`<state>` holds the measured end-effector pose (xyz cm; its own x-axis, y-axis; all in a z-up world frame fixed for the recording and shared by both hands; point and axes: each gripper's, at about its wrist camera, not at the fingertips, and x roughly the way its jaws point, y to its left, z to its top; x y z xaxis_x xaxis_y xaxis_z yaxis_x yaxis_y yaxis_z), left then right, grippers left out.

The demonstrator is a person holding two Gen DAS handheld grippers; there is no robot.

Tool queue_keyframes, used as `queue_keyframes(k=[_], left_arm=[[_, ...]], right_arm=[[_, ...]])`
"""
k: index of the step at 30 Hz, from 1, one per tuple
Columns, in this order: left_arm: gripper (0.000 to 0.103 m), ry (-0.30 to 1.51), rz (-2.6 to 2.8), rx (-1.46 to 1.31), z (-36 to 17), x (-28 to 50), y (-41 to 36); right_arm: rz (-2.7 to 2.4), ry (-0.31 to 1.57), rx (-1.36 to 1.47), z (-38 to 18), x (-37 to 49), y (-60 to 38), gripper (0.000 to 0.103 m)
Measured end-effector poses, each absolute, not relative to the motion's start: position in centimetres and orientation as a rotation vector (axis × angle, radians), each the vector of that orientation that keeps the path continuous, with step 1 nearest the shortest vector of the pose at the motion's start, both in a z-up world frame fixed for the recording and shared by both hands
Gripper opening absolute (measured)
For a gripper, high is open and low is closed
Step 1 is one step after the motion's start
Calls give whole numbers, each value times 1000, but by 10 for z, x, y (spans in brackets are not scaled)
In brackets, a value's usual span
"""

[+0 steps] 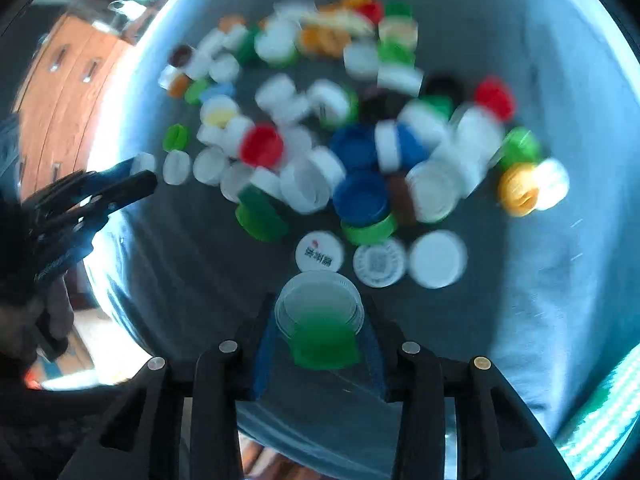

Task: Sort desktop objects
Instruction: 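Grasp a white cap with the left tool while the right tool grasps a clear cap, then carry both held caps over the blue basket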

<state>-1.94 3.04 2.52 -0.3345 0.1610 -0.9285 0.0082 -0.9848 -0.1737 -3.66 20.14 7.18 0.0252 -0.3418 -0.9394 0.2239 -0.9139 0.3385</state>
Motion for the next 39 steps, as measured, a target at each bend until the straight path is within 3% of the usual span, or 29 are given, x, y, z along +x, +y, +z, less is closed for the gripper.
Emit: queue_keyframes(k=[10, 14, 28, 39], left_arm=[[26, -244, 2503, -1749, 37, -34, 30], [26, -215, 2527, -1708, 53, -46, 33], [27, -17, 2549, -1449, 194, -110, 122], [26, 77, 2481, -1329, 256, -138, 225]], right_arm=[[-2139, -252, 1648, 127, -56, 233, 43], [-2182, -190, 1651, 148, -62, 231, 43], [-2432, -207, 1526, 275, -69, 296, 43], [-2671, -265, 1413, 355, -30, 372, 43]])
